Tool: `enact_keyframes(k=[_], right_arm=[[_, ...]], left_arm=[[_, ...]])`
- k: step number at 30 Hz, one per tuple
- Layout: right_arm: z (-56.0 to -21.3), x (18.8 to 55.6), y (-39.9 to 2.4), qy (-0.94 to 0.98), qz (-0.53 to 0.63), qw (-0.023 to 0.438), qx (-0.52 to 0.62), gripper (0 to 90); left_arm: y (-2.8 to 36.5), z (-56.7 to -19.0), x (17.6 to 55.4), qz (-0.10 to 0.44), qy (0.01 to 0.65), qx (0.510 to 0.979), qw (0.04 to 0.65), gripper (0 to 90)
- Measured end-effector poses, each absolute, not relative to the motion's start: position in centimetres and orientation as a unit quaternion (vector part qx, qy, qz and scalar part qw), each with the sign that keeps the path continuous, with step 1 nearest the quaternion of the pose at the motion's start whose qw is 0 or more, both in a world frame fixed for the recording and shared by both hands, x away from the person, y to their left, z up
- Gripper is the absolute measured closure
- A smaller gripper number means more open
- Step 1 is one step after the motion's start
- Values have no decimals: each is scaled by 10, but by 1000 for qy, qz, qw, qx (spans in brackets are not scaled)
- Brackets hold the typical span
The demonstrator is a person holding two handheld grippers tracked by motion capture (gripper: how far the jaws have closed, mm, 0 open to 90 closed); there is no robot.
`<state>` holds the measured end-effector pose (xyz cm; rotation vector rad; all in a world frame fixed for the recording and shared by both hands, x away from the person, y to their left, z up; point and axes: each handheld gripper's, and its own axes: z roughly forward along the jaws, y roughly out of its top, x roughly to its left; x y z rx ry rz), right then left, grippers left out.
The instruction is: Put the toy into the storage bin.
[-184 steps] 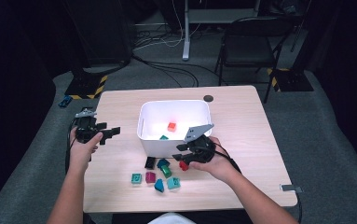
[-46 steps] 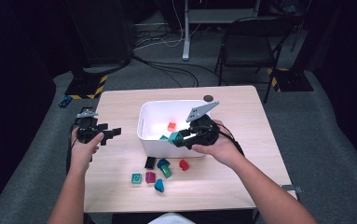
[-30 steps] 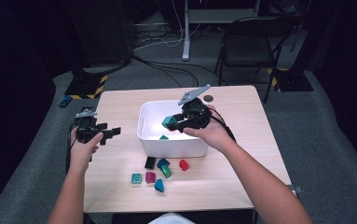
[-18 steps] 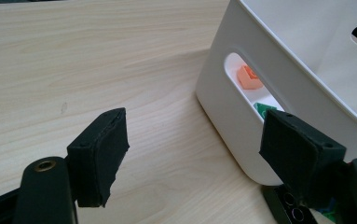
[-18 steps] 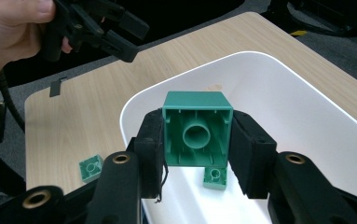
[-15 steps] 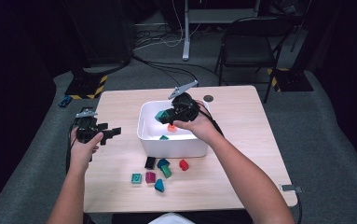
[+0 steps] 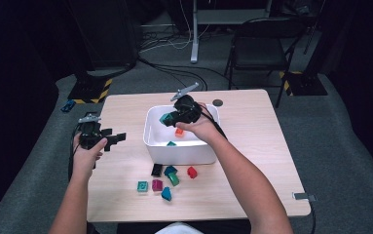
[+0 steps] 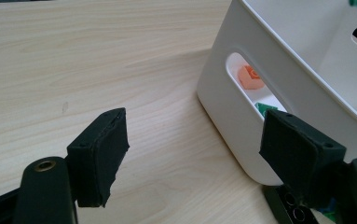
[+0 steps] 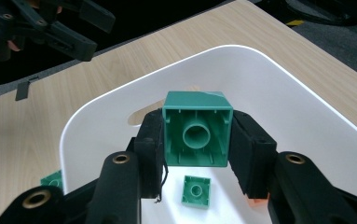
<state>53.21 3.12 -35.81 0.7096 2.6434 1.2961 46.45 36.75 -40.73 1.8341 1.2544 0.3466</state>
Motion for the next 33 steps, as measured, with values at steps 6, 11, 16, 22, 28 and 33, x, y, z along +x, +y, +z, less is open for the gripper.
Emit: enact_keyframes(k=[6, 11, 16, 22, 28, 33], right_arm=[[-373, 542, 40, 878, 412, 54, 236, 584], [-380, 548, 41, 881, 400, 53, 248, 583], [-384, 550, 39, 882, 391, 57, 256, 582], [-385, 550, 36, 887, 379, 56, 259, 557], [-380, 546, 32, 885, 385, 63, 256, 556], [-366, 538, 26, 880, 400, 69, 246, 557]], left_arm=[[368, -407, 465, 139, 503, 734, 434, 230], [369, -408, 465, 140, 503, 735, 432, 230], [369, -407, 465, 141, 503, 734, 434, 230], [368, -407, 465, 139, 503, 734, 434, 230], [368, -408, 465, 139, 503, 735, 433, 230], [369, -408, 465, 141, 504, 734, 432, 230]])
